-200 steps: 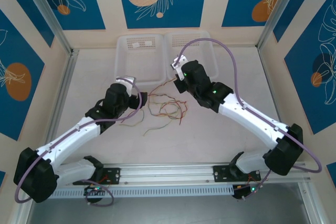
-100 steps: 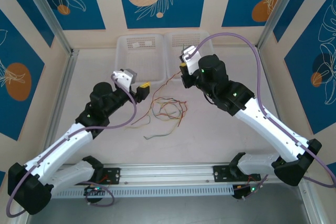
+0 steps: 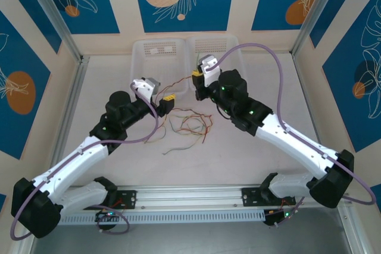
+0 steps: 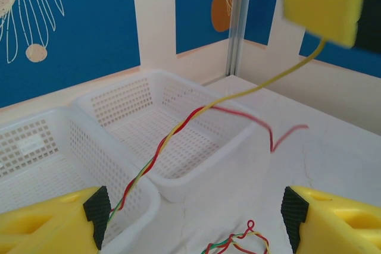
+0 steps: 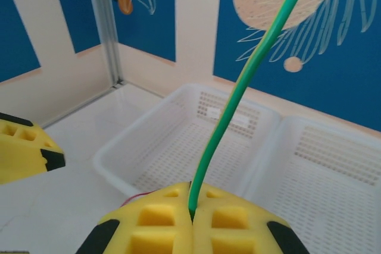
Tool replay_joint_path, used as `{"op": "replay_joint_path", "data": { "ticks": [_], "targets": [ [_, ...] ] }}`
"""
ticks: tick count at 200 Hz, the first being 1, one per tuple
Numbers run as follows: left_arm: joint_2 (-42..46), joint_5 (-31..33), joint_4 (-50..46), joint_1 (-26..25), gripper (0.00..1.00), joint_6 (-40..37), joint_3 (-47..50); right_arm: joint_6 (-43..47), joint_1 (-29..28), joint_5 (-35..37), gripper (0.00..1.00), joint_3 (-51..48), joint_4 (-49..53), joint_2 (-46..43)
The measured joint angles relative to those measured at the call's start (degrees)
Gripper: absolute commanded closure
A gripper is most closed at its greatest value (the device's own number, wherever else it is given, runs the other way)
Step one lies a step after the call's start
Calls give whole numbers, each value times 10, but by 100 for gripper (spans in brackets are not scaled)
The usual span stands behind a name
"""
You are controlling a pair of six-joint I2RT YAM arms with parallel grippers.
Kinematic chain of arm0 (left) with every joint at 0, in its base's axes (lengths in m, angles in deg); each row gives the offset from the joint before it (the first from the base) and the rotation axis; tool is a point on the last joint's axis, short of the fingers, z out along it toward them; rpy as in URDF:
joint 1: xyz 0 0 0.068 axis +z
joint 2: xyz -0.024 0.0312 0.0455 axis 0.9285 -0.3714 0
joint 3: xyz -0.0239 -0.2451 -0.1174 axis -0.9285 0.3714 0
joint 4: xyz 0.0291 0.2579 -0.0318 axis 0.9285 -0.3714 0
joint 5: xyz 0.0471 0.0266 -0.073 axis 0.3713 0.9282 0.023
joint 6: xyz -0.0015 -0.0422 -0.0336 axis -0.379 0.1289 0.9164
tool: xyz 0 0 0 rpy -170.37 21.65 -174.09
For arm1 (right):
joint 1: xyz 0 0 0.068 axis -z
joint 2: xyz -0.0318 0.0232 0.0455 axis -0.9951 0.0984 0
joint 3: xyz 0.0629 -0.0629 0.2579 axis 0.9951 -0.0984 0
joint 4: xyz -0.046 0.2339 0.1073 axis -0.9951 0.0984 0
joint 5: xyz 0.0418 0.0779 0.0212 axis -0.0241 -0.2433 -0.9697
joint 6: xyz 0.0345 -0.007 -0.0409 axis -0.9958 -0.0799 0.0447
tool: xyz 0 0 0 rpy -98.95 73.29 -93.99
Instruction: Untangle the cables
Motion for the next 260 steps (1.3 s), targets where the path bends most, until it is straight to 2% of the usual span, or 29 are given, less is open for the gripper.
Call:
{"op": "replay_joint_path", "data": {
  "ticks": [56,94,138,172,193,229,260],
  "targets": [
    [22,1,-3,0,22,-9,2,8,-25,-62,100,0,-5,15],
    [43,16,-2,0,22,-16,7,21,-36,-78,100,0,-5,-27],
    [64,42,3,4,21,-3,26,35,-23,-70,100,-2,-8,-92],
    [83,13,13,43,20,38,27,40,37,-90,100,-13,20,-140],
    [83,-39,39,82,20,74,27,36,90,-116,100,-17,42,-155],
    [52,-129,86,145,22,140,31,20,185,-199,100,-45,71,-185],
    [17,-192,101,161,23,165,44,7,233,-248,100,-54,85,-199]
  ]
}}
